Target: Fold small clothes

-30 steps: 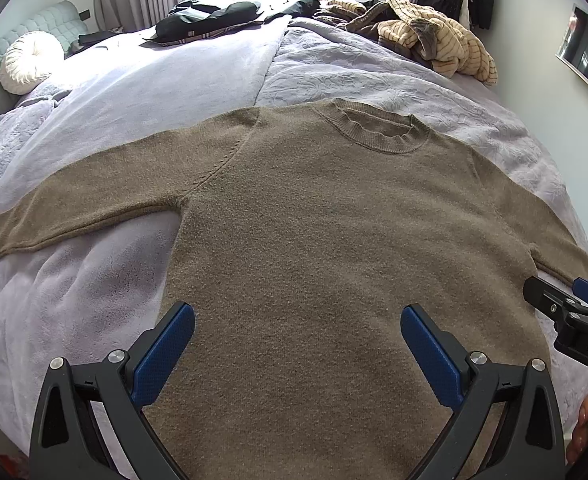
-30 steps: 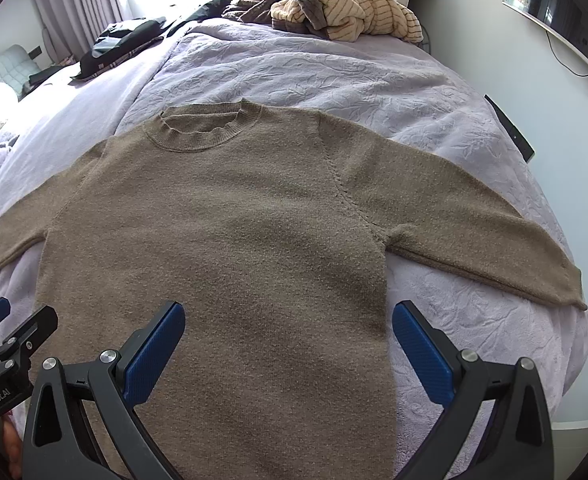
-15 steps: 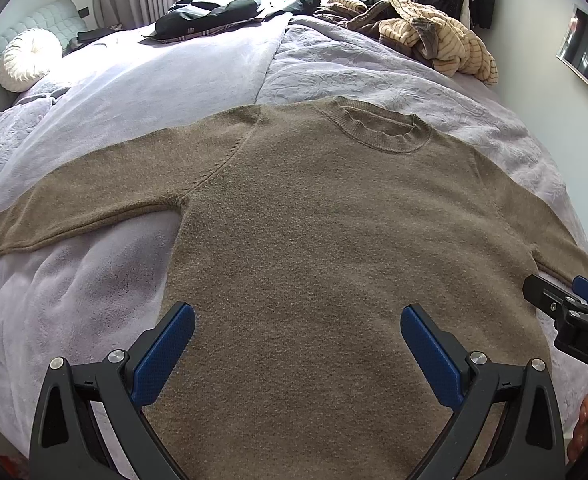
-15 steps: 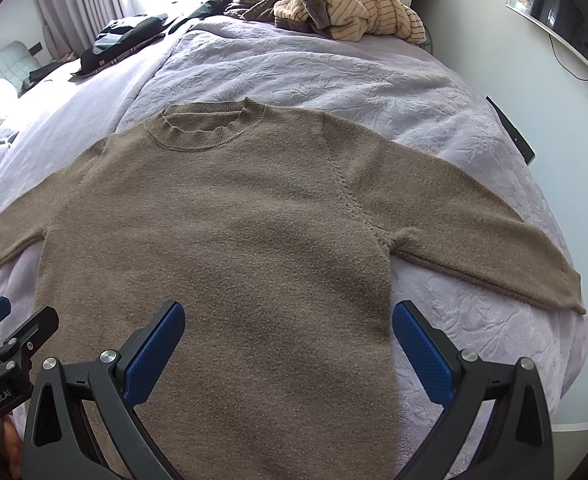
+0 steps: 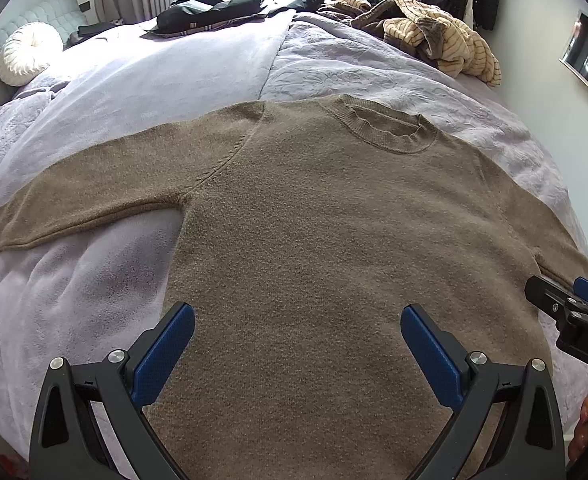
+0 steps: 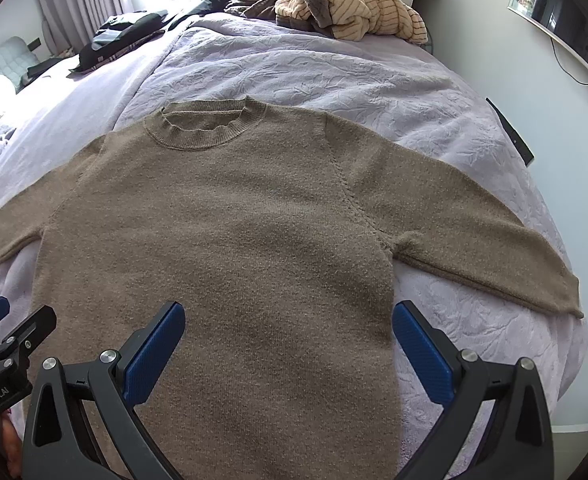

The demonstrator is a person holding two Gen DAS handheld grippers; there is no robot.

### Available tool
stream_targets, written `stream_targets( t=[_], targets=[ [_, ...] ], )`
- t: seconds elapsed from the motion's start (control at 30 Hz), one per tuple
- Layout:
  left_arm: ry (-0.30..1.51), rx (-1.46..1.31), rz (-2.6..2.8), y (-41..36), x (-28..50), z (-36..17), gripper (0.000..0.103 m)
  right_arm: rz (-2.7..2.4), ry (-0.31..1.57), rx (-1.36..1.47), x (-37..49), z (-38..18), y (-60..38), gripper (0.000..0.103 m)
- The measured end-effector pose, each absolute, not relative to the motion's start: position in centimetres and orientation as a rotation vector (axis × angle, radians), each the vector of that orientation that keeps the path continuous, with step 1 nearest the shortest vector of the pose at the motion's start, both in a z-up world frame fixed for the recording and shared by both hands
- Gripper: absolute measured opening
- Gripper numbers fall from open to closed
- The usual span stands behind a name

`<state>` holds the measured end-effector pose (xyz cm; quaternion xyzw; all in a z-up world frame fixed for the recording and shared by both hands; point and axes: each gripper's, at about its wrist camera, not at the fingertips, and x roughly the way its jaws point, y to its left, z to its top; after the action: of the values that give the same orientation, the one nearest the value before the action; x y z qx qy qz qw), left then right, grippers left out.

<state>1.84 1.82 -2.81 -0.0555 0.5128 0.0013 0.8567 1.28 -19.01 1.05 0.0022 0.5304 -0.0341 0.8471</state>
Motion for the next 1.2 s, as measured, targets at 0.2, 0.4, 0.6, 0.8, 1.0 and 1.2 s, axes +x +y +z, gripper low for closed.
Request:
stream_targets(
  t=[0.2, 0.4, 0.6, 0.8, 1.0, 1.2],
  targets=[
    [1.086, -0.125, -0.002, 2.1, 2.1, -3.2, 0.103, -0.074, 1.126, -0.003, 1.5, 0.8, -18.8, 0.103],
    [1.090, -0.137, 0.000, 2.5, 2.4, -3.5, 0.103, -0.083, 1.137, -0.011, 1.9, 0.5, -18.5, 0.103],
    [1.096, -0.146, -0.002, 3.1, 2.6, -3.8, 0.103, -0.092, 1.151, -0.007, 2.0, 0.2, -18.4, 0.103],
    [1.093, -0.159, -0.015, 3.6, 2.7, -3.9, 0.103, -0.095, 1.154, -0.008, 2.1, 0.4, -18.1, 0.103],
    [1.089, -0.182, -0.013, 4.8, 2.7, -4.1, 0.103, -0.068, 1.153, -0.002, 2.0, 0.7, -16.8, 0.103],
    [1.080, -0.217, 0.013, 8.8, 2.6, -5.1, 0.103, 0.009, 1.166, -0.007, 1.7, 0.2, -13.5, 0.103]
  ],
)
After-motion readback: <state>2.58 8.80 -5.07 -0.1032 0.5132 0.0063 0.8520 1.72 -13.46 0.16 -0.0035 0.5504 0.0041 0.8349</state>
